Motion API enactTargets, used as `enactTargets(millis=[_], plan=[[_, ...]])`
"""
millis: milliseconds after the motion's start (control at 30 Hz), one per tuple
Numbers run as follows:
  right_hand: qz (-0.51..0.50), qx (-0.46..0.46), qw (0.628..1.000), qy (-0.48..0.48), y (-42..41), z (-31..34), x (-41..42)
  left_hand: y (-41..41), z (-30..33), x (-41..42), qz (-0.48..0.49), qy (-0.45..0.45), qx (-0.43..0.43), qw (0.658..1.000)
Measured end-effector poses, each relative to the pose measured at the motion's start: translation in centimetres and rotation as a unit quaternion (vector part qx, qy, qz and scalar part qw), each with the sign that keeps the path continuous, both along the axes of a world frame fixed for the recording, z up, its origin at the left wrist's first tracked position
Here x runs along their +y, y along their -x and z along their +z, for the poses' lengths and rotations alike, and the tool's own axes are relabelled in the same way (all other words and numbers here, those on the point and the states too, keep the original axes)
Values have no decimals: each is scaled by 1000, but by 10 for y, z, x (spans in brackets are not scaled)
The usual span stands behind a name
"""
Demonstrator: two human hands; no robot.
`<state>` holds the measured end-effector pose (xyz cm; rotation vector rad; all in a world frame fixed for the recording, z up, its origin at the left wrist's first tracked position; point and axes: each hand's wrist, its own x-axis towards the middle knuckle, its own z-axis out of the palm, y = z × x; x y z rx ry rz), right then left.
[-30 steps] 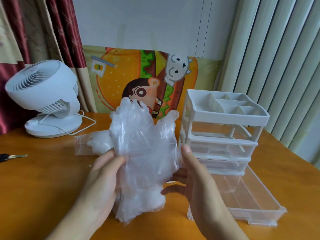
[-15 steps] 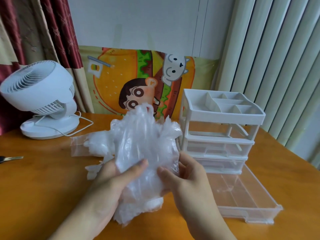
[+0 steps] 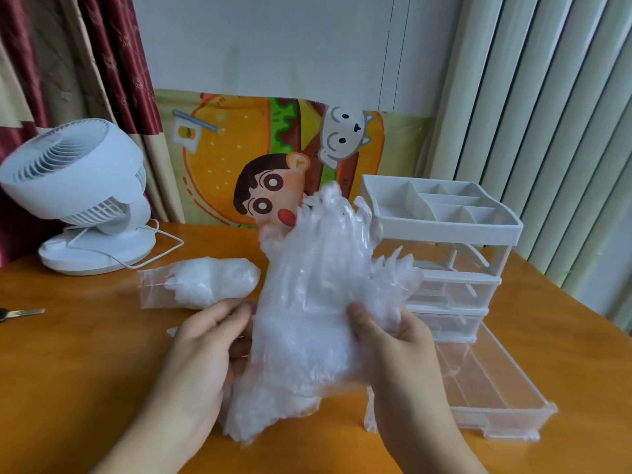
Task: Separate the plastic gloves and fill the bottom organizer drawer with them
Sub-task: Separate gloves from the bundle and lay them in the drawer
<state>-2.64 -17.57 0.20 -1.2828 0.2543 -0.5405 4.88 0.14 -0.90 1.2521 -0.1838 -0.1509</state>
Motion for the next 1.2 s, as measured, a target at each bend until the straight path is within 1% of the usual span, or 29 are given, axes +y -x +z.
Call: enactTargets(millis=[67, 100, 133, 167, 200, 233, 267, 333, 367, 467, 533, 567, 633, 700, 767, 833, 900, 1033, 1133, 1200], plan=[[-2, 5, 1000, 9, 1, 0, -1, -5, -6, 3, 18, -5, -21, 1000], [-2, 5, 1000, 21, 1, 0, -1, -6, -8, 6, 51, -27, -67, 996], [-8, 7, 999, 40, 0, -2, -1, -5, -8, 9, 94, -61, -142, 984], [-16, 10, 998, 64, 0, -2, 0, -1, -4, 10, 124, -91, -225, 962], [-18, 11, 996, 92, 0, -2, 2, 4, -1, 10, 128, -117, -292, 941], [-8, 7, 993, 114, 1, -2, 4, 10, 0, 8, 101, -139, -333, 927], [12, 0, 991, 135, 1, -3, 6, 16, 1, 5, 48, -162, -343, 924], [72, -15, 983, 169, 2, -2, 11, 22, -3, -4, -69, -193, -293, 934], [93, -14, 980, 176, 2, -2, 12, 23, -5, -8, -90, -200, -261, 940], [139, 3, 978, 154, -1, -6, 15, 19, -8, -8, -76, -191, -205, 957], [150, 11, 980, 133, 0, -4, 16, 16, -7, -5, -82, -179, -184, 963], [148, 16, 978, 144, 1, -2, 17, 16, -7, -5, -89, -177, -182, 963], [131, 20, 974, 186, 1, -4, 18, 19, -5, -7, -104, -171, -184, 962], [111, 18, 968, 224, 0, -7, 22, 22, -5, -9, -97, -171, -187, 962], [76, 18, 963, 257, -2, -11, 22, 18, -8, -10, -38, -195, -206, 958], [45, 18, 962, 268, -4, -14, 20, 16, -8, -9, 4, -221, -219, 950], [24, 22, 965, 260, -5, -15, 18, 16, -3, -8, 18, -227, -213, 950], [-25, 44, 965, 258, -5, -16, 14, 15, 1, -1, 23, -189, -197, 962], [-70, 66, 946, 309, -2, -16, 13, 13, -1, 1, 32, -176, -197, 964], [-99, 68, 930, 347, 1, -13, 16, 14, 0, 0, 33, -183, -206, 961]])
